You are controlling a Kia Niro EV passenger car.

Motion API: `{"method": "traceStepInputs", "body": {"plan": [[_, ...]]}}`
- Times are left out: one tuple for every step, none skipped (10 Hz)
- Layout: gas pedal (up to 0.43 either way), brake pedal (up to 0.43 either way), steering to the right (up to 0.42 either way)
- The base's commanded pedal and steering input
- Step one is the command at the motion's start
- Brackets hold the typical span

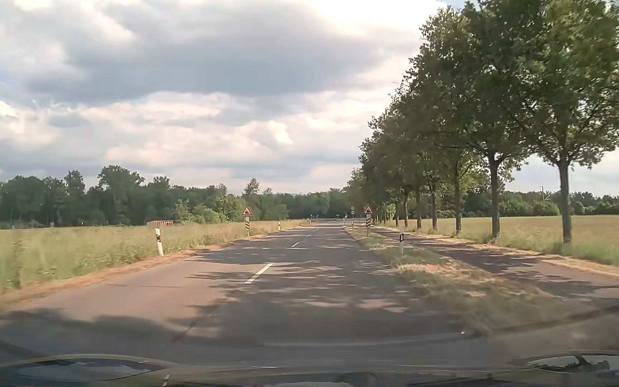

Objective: Follow the waypoints while adhering to traffic rules and regulations

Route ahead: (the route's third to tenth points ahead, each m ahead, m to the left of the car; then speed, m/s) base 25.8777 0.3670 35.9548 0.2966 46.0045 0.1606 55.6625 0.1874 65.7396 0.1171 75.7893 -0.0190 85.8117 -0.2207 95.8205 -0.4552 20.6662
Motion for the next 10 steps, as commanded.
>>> {"method": "traceStepInputs", "body": {"plan": [[0.000, 0.000, 0.003], [0.000, 0.000, 0.003], [0.000, 0.000, 0.003], [0.000, 0.000, 0.003], [0.000, 0.000, 0.003], [0.000, 0.000, 0.003], [0.000, 0.000, 0.003], [0.000, 0.000, 0.003], [0.000, 0.000, 0.003], [0.000, 0.000, 0.003]]}}
